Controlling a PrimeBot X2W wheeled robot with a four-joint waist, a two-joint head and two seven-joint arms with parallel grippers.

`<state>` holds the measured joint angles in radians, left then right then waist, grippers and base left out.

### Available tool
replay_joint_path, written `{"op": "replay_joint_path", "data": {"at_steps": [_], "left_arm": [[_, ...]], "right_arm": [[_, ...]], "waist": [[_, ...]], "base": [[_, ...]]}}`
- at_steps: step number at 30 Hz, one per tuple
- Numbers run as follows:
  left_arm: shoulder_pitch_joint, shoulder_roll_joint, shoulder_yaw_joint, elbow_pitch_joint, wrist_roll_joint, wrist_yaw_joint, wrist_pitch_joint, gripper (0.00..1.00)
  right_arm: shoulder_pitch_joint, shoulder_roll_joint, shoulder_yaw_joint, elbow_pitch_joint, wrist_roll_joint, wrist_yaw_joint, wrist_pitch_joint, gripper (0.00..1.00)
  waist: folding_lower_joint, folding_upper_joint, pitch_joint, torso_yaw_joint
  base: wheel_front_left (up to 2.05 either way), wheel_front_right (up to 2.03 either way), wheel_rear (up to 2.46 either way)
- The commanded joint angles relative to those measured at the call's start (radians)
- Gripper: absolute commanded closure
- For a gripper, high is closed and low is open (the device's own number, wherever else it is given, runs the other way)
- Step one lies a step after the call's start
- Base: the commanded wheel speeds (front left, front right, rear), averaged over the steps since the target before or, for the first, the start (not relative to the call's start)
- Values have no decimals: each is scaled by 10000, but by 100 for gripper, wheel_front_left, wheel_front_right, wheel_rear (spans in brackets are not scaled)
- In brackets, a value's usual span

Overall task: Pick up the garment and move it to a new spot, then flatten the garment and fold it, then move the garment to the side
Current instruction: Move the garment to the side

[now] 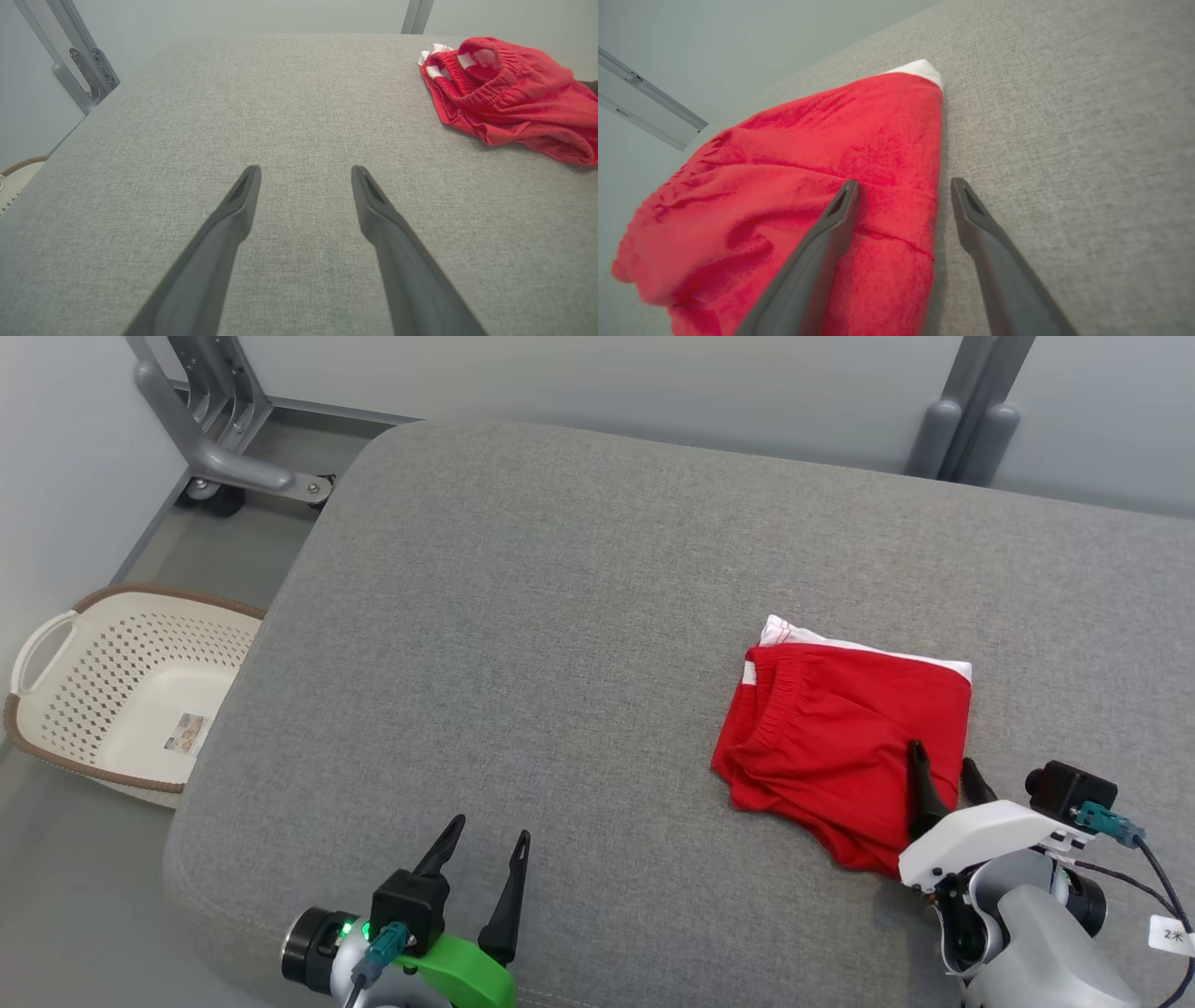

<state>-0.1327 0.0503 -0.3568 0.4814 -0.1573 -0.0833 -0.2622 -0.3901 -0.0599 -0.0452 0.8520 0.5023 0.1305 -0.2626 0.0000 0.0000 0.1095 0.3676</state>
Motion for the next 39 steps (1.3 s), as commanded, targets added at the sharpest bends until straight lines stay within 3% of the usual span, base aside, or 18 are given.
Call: {"op": "replay_joint_path", "data": {"at_steps": [1,5,6,7,8,18,21,39], "left_arm": [[-119,15,62,-36,122,-4,-28,0],[-118,15,119,-62,180,-51,-28,0],[-116,15,131,-72,187,-58,-28,0],[-112,15,152,-88,178,-66,-28,0],[-99,15,188,-101,138,-66,-28,0],[-88,16,467,-468,412,31,-28,0],[59,14,555,-600,496,26,-28,0],[280,18,952,-1431,197,195,-28,0]], "right_arm": [[-141,-13,118,157,126,0,-19,0],[-264,24,438,728,253,0,2,0],[-325,39,491,822,264,0,5,24],[-377,51,536,868,270,0,5,71],[-420,53,517,831,240,0,5,100],[-353,-84,83,-183,-546,-2,-18,100],[-208,-43,143,-356,-753,-2,-20,100],[270,-23,726,-772,-1810,-2,-20,100]], "waist": [[0,0,68,117],[0,0,115,201],[0,0,128,206],[0,0,141,202],[0,0,157,188],[0,0,6,-443],[0,0,-188,-908],[0,0,-749,-4814]], "base": [[0,0,0],[0,0,0],[0,0,0],[0,0,0],[0,0,0],[0,0,0],[0,0,0],[0,0,0]]}}
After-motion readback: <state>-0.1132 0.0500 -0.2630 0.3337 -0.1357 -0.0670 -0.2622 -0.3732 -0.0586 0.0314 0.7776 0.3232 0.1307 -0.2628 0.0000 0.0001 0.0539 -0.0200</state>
